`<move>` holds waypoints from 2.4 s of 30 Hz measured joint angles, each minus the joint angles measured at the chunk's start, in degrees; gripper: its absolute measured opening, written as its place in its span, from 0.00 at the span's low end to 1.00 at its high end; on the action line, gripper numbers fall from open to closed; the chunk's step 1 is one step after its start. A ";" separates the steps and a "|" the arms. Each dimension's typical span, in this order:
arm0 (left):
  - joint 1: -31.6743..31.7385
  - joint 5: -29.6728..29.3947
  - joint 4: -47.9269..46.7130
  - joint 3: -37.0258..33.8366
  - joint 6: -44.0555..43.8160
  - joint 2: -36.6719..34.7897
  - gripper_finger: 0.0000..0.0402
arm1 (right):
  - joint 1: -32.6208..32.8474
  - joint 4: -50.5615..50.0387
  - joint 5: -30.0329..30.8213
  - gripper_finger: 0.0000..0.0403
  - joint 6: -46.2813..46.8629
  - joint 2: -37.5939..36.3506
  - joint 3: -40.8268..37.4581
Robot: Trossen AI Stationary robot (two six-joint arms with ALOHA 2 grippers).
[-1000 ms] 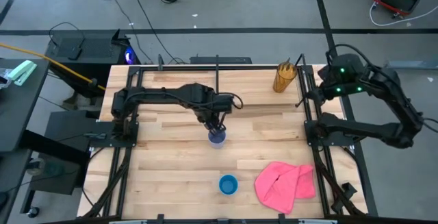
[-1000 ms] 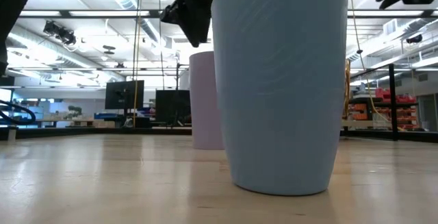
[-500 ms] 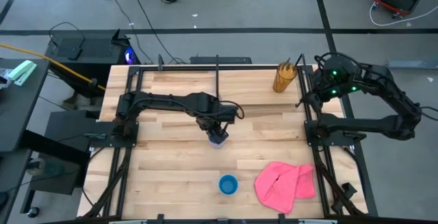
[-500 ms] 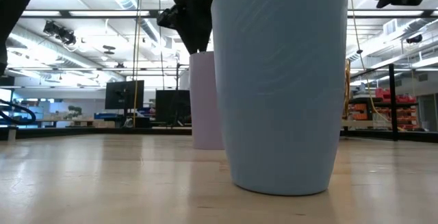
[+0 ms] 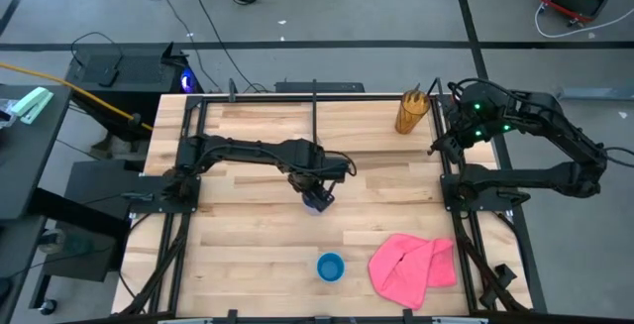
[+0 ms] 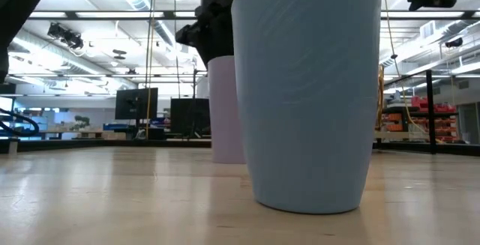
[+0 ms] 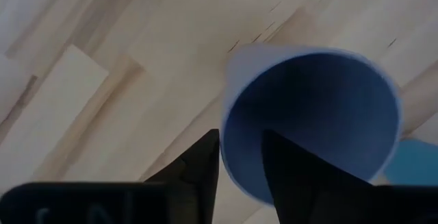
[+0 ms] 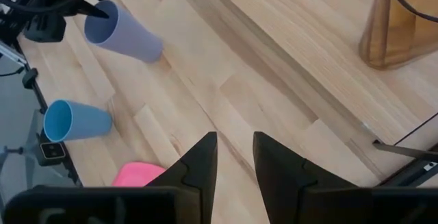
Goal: Stack small to large cups/mugs on shelf
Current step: Put the purple cup on the shelf
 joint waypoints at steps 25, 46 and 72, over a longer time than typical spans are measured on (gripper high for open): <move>2.71 0.61 17.94 0.02 0.11 0.39 0.09 | -0.02 -0.03 0.20 0.25 -1.07 0.00 0.00; 4.71 -6.00 17.39 0.02 3.04 0.39 0.02 | -0.02 1.44 1.49 0.25 -1.51 1.41 0.00; 5.59 -4.71 12.17 0.09 3.16 -6.13 0.24 | 6.01 11.25 -0.96 0.25 3.73 9.53 -0.02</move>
